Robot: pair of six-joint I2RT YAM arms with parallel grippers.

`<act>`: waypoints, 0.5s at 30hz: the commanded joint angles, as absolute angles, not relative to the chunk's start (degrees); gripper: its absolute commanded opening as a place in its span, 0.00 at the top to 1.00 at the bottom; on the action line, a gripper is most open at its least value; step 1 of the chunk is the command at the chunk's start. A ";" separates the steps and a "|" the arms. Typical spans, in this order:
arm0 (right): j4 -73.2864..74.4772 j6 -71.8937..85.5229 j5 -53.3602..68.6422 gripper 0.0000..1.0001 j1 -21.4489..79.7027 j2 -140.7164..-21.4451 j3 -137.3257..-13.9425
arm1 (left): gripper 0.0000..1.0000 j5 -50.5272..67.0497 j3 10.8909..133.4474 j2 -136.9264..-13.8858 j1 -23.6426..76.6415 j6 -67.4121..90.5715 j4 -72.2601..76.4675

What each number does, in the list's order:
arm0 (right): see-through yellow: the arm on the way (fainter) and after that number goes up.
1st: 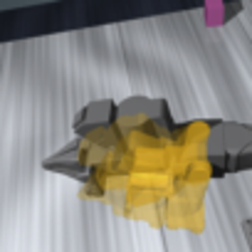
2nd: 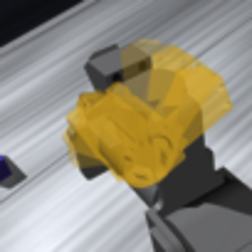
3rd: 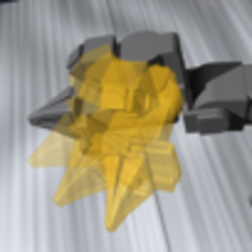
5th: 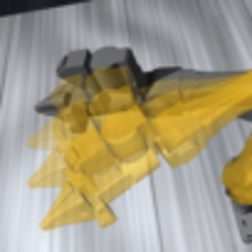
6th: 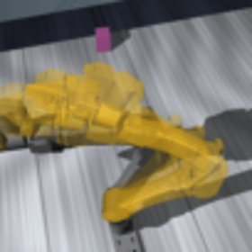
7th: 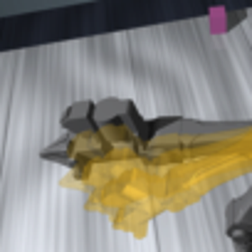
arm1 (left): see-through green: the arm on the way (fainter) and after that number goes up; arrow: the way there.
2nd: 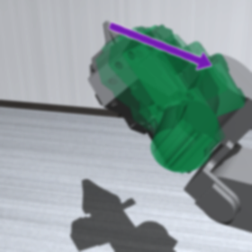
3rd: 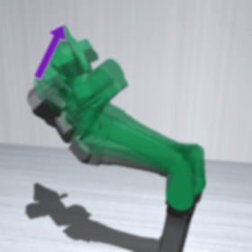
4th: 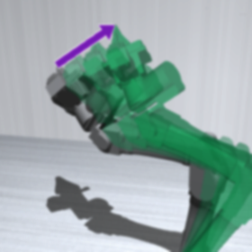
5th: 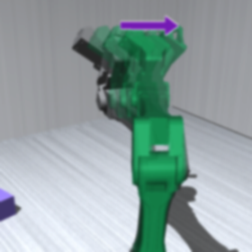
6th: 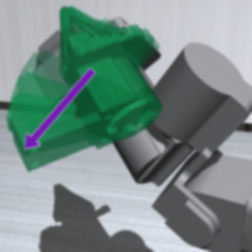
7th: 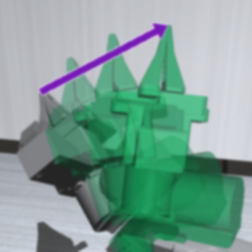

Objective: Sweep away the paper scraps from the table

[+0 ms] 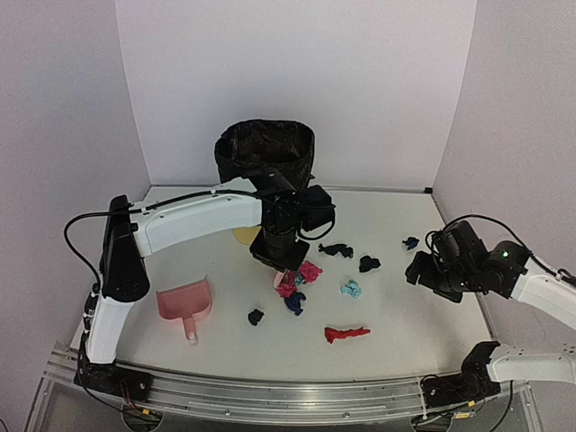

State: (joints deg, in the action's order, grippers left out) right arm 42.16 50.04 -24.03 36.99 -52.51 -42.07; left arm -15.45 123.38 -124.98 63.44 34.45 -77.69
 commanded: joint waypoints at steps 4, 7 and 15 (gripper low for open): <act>42.53 50.38 -23.84 0.09 36.76 -52.46 -42.12 | 1.00 -20.00 117.00 -113.98 63.18 39.11 -82.07; 42.48 50.00 -24.44 0.09 36.75 -53.45 -42.54 | 1.00 -20.58 110.86 -109.46 62.68 39.98 -82.09; 42.40 49.30 -24.93 0.09 36.74 -57.89 -43.76 | 1.00 -16.06 95.04 -100.28 61.24 43.06 -81.99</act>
